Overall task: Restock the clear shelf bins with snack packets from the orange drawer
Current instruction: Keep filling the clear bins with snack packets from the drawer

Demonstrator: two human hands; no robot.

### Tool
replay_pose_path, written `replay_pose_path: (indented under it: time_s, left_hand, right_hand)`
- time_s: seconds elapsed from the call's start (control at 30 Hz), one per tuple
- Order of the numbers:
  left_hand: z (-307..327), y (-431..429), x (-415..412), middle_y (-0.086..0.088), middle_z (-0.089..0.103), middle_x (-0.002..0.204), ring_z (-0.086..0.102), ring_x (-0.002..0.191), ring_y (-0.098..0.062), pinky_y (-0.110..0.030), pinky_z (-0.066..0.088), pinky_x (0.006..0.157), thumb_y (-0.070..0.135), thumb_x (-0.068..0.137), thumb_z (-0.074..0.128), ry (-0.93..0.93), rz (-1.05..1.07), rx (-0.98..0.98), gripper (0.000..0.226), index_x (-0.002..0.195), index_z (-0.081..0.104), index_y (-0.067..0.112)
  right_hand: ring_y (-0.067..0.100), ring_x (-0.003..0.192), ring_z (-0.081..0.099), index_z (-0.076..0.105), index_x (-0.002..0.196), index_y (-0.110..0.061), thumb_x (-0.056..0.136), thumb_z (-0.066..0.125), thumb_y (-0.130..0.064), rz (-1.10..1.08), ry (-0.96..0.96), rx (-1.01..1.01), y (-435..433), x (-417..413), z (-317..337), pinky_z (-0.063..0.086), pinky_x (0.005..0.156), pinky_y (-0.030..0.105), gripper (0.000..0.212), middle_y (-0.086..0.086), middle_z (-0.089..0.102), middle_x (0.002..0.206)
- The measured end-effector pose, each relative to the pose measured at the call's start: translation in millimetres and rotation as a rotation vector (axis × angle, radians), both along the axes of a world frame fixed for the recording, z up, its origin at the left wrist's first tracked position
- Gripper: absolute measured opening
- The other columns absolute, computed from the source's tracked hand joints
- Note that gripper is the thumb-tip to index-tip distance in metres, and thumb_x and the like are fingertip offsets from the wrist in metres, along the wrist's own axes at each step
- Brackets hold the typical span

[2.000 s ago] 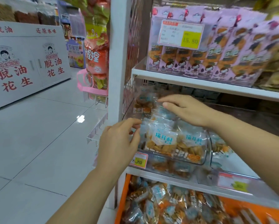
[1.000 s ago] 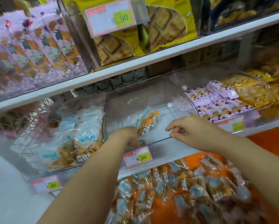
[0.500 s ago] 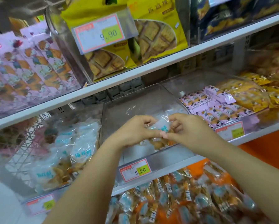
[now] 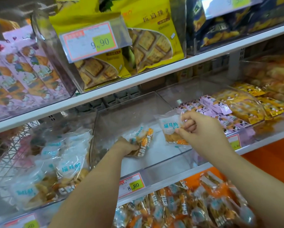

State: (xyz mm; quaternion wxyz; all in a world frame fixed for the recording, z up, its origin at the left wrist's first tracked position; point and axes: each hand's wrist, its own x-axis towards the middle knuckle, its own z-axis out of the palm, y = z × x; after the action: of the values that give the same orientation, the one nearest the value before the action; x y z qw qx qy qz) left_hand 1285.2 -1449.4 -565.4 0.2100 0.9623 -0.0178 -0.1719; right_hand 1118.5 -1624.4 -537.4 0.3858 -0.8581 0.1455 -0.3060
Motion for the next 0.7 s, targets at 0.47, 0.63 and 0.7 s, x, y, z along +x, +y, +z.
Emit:
replay_pose_path:
  time_s: [0.47,0.63,0.7]
  left_hand:
    - [-3.6,-21.9,21.5,-0.007,0.062,0.093,0.056,0.075,-0.014,-0.018,0.043,0.061,0.011,0.089,0.064,0.005,-0.102,-0.402,0.011,0.1,0.066,0.011]
    - [-8.9,-24.1,24.7,-0.007,0.063,0.08,0.059,0.073,-0.017,-0.025,0.049,0.069,0.009,0.087,0.067,0.01,-0.153,-0.376,0.002,0.085,0.066,0.009]
    - [-2.1,-26.6,21.6,-0.003,0.062,0.074,0.057,0.068,-0.014,-0.019,0.049,0.064,0.009,0.086,0.068,-0.048,-0.167,-0.365,0.009,0.079,0.064,0.012]
  right_hand:
    - [-0.005,0.059,0.047,0.062,0.1,-0.017,0.082,0.071,-0.024,0.015,0.056,0.043,-4.0,6.8,1.2,0.046,0.056,0.014,0.021,-0.008,0.058,0.071]
    - [-0.004,0.061,0.045,0.057,0.095,-0.024,0.083,0.071,-0.026,0.043,0.053,0.026,-7.0,8.5,1.8,0.042,0.053,0.011,0.019,-0.015,0.054,0.071]
    - [-0.004,0.061,0.045,0.054,0.091,-0.025,0.083,0.07,-0.024,0.06,0.034,0.029,-6.5,10.5,5.4,0.039,0.052,0.009,0.018,-0.017,0.05,0.068]
